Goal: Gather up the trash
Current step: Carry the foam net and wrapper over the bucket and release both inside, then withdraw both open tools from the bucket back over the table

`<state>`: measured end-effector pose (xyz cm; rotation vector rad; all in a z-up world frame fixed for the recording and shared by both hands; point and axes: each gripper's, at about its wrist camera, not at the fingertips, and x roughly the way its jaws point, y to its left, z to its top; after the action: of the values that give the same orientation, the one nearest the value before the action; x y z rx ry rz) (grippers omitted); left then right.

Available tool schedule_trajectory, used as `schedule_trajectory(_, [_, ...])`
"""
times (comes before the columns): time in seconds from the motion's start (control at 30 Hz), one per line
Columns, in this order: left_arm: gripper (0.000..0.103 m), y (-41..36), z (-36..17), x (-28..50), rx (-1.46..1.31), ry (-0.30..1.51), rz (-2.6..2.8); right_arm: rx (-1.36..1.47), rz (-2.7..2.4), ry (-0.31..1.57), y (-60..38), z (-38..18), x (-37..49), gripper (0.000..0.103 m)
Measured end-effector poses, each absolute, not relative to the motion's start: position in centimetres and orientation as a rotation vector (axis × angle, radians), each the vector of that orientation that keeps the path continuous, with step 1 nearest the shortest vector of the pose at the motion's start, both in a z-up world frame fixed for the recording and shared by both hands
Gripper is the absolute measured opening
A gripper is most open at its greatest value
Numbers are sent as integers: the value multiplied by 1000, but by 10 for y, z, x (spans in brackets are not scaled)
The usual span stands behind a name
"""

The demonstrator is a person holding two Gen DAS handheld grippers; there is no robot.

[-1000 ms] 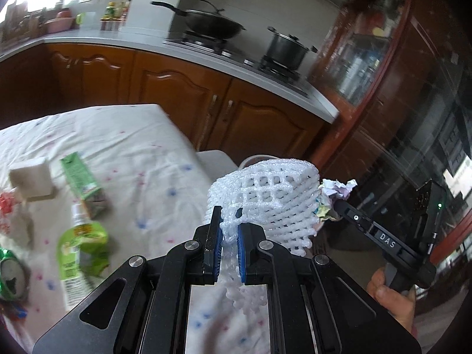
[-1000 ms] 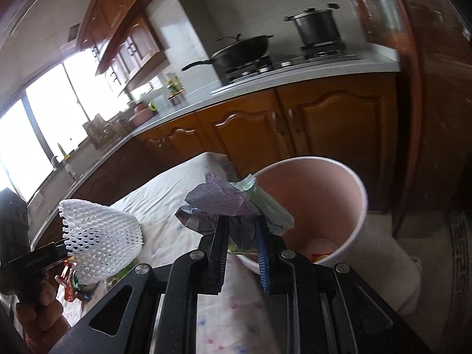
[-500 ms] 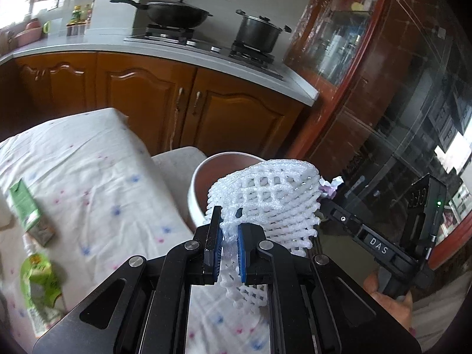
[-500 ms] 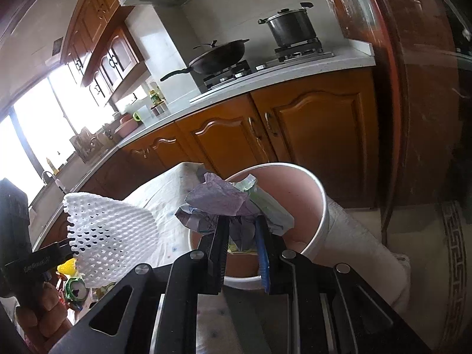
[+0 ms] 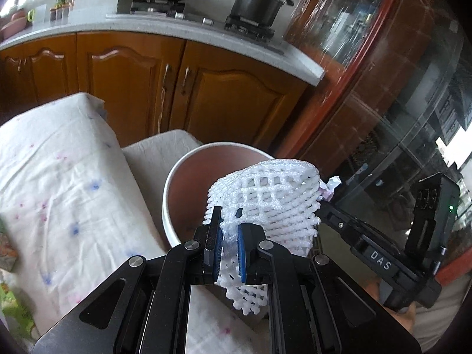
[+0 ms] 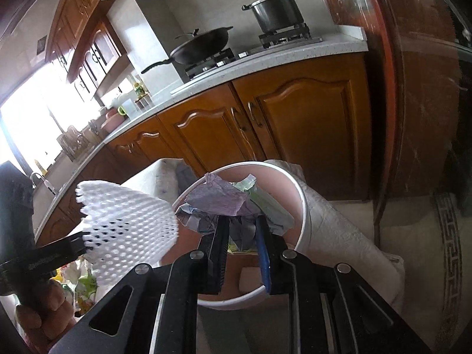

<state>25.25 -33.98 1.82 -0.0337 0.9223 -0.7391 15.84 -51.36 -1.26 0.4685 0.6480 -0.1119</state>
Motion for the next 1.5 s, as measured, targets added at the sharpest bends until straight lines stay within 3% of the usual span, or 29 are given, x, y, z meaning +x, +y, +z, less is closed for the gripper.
schedule_trajectory(0.13, [8, -347, 9, 261, -24, 954, -726, 456, -112, 686, -514, -17, 168, 22])
schedule_trajectory(0.27, [20, -350, 3, 264, -15, 971, -714, 456, -117, 713, -516, -21, 174, 24])
schedule_trajectory(0.33, [28, -351, 1, 266, -9, 978, -710, 458, -120, 723, -517, -23, 175, 33])
schedule_trajectory(0.57, [46, -353, -1, 264, -7, 980, -706, 459, -134, 732, -520, -25, 172, 40])
schedule_trajectory(0.97, [55, -316, 12, 244, -34, 930, -671, 481, -120, 686, -513, -13, 158, 56])
schedule_trajectory(1.13, [58, -282, 18, 233, -70, 901, -625, 498, -114, 660, -503, -7, 150, 82])
schedule_trajectory(1.5, [61, -198, 21, 205, -135, 847, -510, 460, -34, 634, -452, 6, 144, 85])
